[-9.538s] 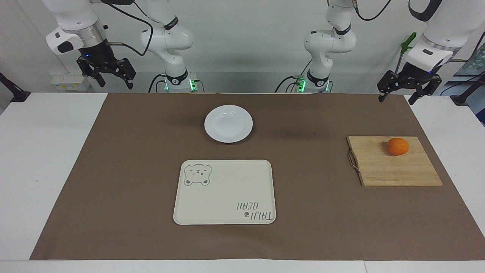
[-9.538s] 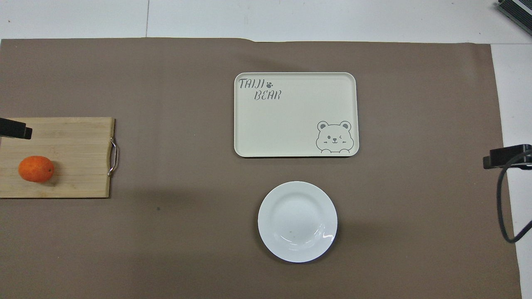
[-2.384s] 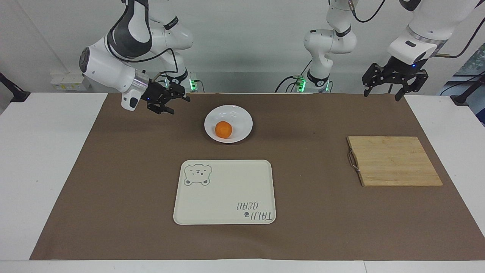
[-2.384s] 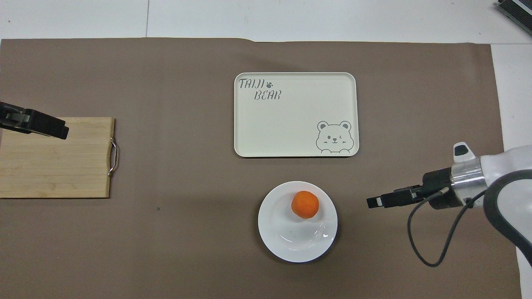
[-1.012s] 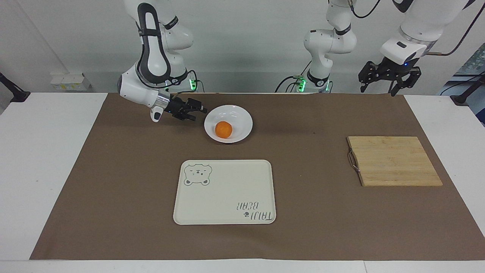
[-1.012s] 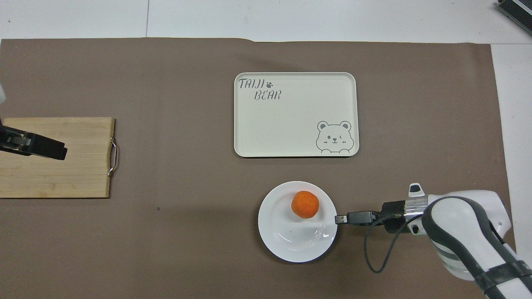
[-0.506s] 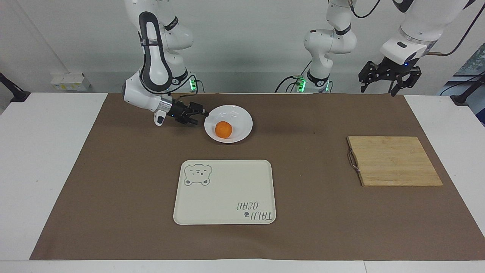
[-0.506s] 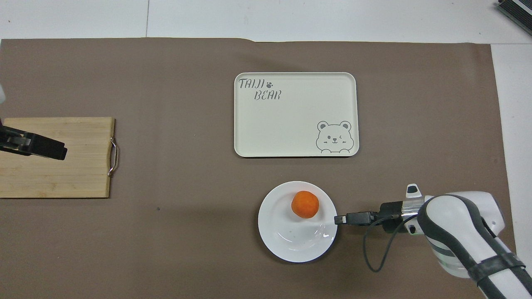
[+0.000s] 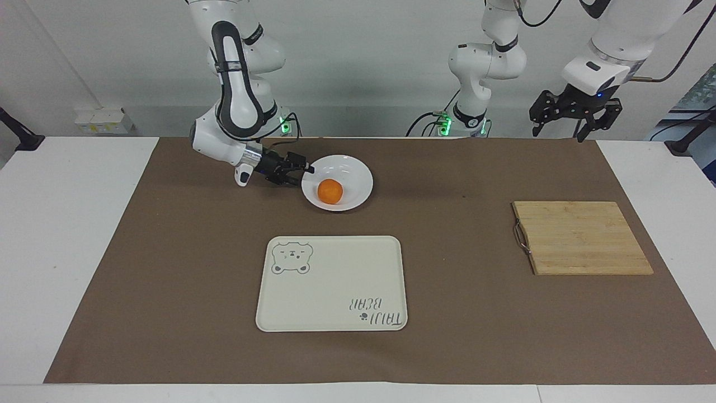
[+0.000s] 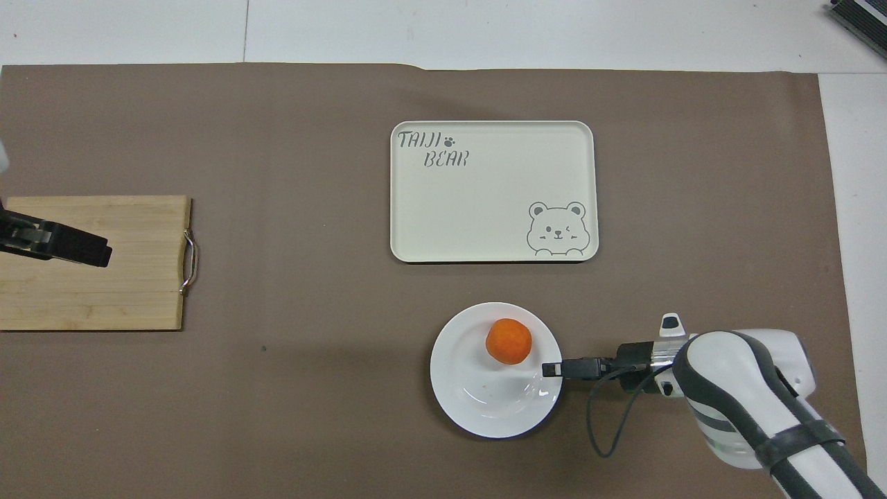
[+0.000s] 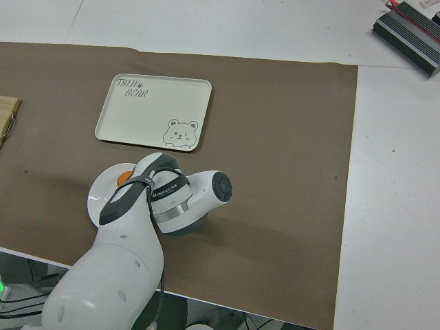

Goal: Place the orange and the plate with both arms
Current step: 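Grip the plate rim with the right gripper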

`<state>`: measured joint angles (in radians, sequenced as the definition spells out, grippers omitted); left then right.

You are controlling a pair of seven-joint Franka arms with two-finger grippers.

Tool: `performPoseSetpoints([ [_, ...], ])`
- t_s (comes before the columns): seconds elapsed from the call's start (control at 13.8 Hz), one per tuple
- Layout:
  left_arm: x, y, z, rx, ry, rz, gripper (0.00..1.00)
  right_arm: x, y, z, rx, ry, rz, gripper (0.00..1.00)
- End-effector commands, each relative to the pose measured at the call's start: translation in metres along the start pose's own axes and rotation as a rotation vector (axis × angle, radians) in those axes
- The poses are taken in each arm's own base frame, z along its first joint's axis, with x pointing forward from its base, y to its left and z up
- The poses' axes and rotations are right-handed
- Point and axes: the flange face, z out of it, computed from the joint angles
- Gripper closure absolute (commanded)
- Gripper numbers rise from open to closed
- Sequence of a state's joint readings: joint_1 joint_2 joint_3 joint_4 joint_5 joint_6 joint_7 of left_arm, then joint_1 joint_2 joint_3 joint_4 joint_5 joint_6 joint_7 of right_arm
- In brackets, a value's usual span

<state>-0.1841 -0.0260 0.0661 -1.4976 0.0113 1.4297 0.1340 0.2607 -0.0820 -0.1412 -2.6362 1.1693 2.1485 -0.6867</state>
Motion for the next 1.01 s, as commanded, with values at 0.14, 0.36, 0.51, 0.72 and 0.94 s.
performPoseSetpoints([
  [0.14,-0.0012,-0.0034,-0.0044,0.016,0.001,-0.001,0.00,-0.0055,-0.0059,0.0191,0.005,0.035,-0.008,0.00],
  [0.36,-0.0012,-0.0034,-0.0044,0.016,0.001,-0.001,0.00,-0.0054,-0.0057,0.0190,0.003,0.035,-0.014,0.00],
  [0.51,-0.0012,-0.0034,-0.0044,0.016,0.001,-0.001,0.00,-0.0050,-0.0054,0.0185,0.000,0.040,-0.025,0.00],
  [0.72,-0.0011,-0.0026,-0.0044,0.017,0.001,0.000,0.00,-0.0048,-0.0052,0.0183,-0.002,0.042,-0.053,0.04],
  [0.94,-0.0013,-0.0034,-0.0042,0.016,0.000,-0.001,0.00,-0.0045,-0.0032,0.0176,-0.009,0.048,-0.062,0.25],
])
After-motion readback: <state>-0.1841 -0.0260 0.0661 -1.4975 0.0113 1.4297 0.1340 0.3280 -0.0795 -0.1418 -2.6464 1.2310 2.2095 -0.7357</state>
